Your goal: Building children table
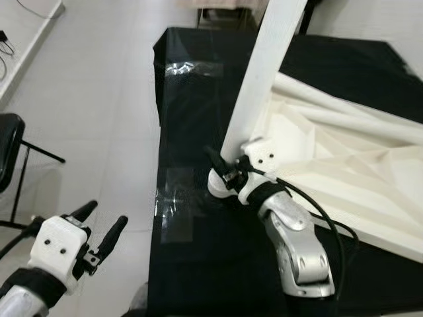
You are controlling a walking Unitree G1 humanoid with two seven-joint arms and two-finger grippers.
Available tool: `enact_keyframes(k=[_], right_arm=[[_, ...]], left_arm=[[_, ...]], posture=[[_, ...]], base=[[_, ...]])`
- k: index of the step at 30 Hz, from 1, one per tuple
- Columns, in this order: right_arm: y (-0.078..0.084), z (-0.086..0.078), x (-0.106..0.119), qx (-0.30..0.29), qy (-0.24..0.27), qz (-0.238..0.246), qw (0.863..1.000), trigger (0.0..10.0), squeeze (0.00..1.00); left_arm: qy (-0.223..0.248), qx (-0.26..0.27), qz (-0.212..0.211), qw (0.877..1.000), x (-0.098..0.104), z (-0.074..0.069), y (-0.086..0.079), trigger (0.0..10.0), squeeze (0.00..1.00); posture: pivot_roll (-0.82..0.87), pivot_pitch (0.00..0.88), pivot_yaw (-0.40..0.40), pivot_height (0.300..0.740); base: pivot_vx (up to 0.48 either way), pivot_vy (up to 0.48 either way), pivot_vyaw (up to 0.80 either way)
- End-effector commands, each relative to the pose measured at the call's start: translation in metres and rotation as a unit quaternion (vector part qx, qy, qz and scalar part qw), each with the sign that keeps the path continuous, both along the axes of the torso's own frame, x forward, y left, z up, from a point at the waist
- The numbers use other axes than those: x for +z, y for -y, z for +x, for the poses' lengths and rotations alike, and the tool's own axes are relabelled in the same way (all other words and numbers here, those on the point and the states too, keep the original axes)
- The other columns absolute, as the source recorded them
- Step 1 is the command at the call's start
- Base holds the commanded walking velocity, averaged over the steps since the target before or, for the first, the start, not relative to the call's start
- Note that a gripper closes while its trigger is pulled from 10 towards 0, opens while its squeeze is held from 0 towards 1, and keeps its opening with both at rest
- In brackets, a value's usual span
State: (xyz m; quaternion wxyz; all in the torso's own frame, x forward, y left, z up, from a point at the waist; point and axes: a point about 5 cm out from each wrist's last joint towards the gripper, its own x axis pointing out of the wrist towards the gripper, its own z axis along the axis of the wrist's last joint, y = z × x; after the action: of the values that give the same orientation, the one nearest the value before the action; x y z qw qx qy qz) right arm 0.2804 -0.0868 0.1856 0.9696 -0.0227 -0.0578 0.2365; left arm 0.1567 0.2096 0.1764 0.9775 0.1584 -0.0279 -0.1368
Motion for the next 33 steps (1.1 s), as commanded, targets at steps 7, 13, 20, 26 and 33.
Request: enact_keyframes(k=[7,13,20,26,33], right_arm=[[0.018,-0.011,-0.043,-0.074,-0.116,-0.013,0.990,10.0,0.00],[0.010,0.006,-0.010,0.046,-0.062,0.058,0.995,10.0,1.00],[0.011,0.036,0.029,0.269,0.022,0.005,0.963,10.0,0.00],[0.003,0.045,0.031,0.376,0.019,-0.039,0.926,10.0,0.00],[-0.004,0.050,0.030,0.454,0.004,-0.055,0.889,7.8,0.00]], left_arm=[[-0.001,-0.012,-0.020,1.000,-0.001,0.002,0.007,10.0,0.00],[0.007,-0.022,-0.017,1.000,-0.001,0.010,0.011,10.0,0.00],[0.016,-0.044,-0.012,0.999,0.001,0.019,0.016,10.0,0.00],[0.003,-0.101,-0.017,0.995,-0.002,0.019,0.028,10.0,0.00],[0.002,-0.121,-0.019,0.992,-0.005,0.025,0.034,10.0,0.00]], posture=[[0.25,0.319,-0.086,0.740],[0.24,0.301,-0.085,0.740],[0.27,0.297,-0.099,0.740],[0.27,0.276,-0.107,0.740],[0.27,0.261,-0.119,0.740]], base=[[0.000,0.000,0.00],[0.000,0.000,0.00],[0.000,0.000,0.00],[0.000,0.000,0.00],[0.000,0.000,0.00]])
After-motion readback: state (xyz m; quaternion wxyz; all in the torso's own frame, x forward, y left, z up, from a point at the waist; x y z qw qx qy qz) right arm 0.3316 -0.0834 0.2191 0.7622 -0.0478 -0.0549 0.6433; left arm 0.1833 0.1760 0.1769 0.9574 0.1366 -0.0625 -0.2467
